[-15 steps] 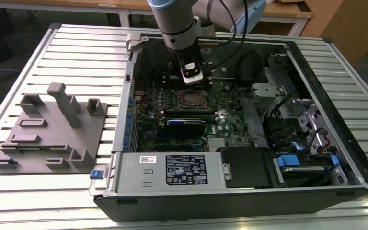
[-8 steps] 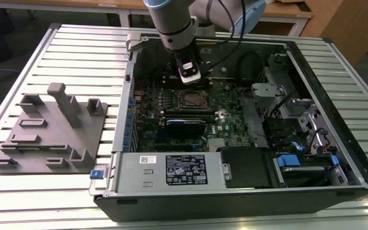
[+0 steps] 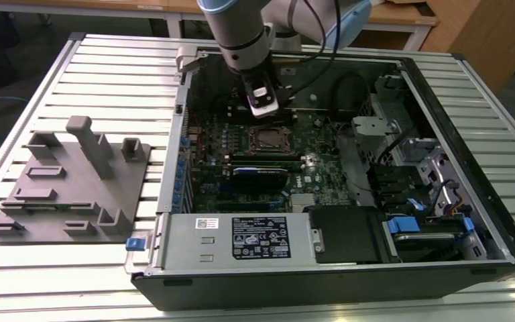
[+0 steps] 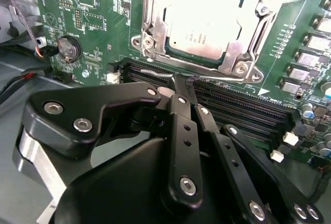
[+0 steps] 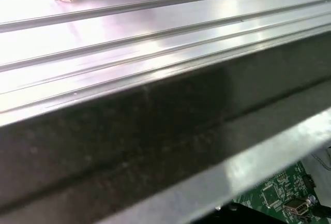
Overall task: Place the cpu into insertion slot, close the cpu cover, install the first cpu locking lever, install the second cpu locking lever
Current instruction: 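Install the first cpu locking lever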
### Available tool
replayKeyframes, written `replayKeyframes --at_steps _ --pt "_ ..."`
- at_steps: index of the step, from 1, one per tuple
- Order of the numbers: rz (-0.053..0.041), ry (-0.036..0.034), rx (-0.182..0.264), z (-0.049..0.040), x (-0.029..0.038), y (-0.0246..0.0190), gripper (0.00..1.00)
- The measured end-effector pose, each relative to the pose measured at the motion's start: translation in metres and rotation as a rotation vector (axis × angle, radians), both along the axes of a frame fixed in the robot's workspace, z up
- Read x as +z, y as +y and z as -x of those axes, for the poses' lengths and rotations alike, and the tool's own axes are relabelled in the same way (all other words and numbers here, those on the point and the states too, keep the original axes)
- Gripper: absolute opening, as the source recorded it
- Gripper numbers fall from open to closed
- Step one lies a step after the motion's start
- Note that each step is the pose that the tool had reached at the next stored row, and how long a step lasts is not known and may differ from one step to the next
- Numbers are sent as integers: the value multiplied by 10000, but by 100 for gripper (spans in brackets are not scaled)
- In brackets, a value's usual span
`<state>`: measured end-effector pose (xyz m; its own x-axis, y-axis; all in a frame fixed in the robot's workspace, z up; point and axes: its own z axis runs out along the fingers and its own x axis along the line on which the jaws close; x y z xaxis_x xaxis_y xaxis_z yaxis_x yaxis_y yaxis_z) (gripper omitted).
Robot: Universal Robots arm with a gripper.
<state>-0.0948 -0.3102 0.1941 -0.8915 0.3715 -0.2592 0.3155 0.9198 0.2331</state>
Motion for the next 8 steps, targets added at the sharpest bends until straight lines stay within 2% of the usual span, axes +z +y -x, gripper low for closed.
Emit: replayKeyframes --at_steps 3,8 --pt "31 -11 2 2 -10 1 10" --pt "148 -10 8 2 -26 1 10"
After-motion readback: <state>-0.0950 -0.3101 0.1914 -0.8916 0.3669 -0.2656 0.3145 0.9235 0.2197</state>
